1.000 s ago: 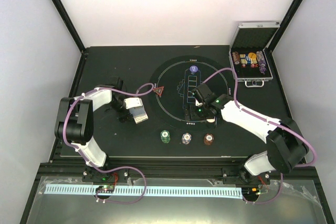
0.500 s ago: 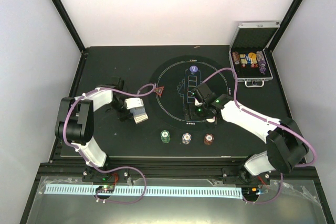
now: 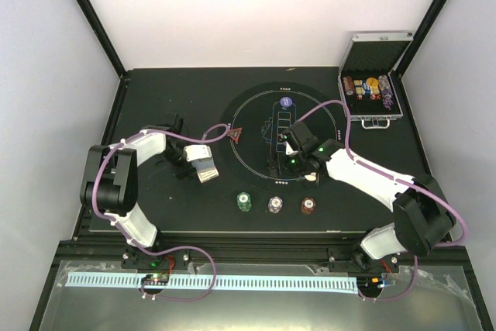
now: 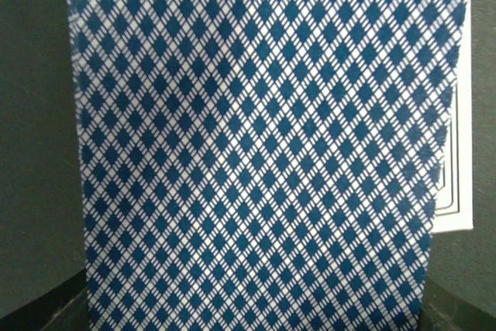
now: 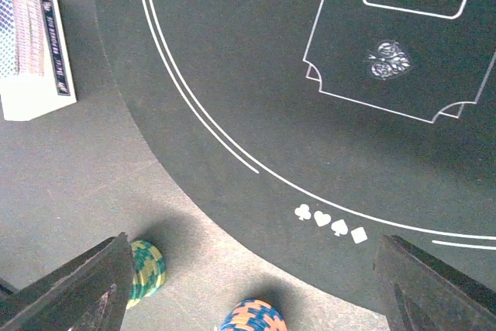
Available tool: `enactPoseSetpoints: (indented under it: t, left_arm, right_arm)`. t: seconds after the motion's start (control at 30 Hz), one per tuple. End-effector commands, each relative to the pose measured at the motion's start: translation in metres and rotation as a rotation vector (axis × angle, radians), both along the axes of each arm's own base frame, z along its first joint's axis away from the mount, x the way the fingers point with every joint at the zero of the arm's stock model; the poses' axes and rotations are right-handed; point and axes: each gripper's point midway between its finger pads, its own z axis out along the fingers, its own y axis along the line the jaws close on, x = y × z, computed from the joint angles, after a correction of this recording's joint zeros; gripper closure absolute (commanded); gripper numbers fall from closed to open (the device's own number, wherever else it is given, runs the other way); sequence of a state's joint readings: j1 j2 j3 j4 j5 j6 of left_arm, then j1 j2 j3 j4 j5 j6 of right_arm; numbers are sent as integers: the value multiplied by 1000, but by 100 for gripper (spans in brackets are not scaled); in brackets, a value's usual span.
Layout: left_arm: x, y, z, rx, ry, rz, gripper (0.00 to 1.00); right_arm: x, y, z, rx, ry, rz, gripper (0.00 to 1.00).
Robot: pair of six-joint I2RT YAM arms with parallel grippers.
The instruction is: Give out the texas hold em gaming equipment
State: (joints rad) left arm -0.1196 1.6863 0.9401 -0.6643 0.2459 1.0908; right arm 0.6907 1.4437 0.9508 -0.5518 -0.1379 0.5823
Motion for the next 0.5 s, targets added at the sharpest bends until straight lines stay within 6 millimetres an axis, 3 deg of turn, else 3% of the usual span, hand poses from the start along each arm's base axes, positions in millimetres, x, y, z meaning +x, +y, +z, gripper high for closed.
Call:
enactPoseSetpoints:
  t: [0.0, 0.47]
  left_arm:
    - [-16, -2, 13, -6, 37, -39, 98]
    - [-22, -12, 58, -77, 3, -55, 98]
  right_arm:
    - [3, 19, 13, 95, -4, 21, 13]
    - [1, 54, 34, 300, 22, 73, 14]
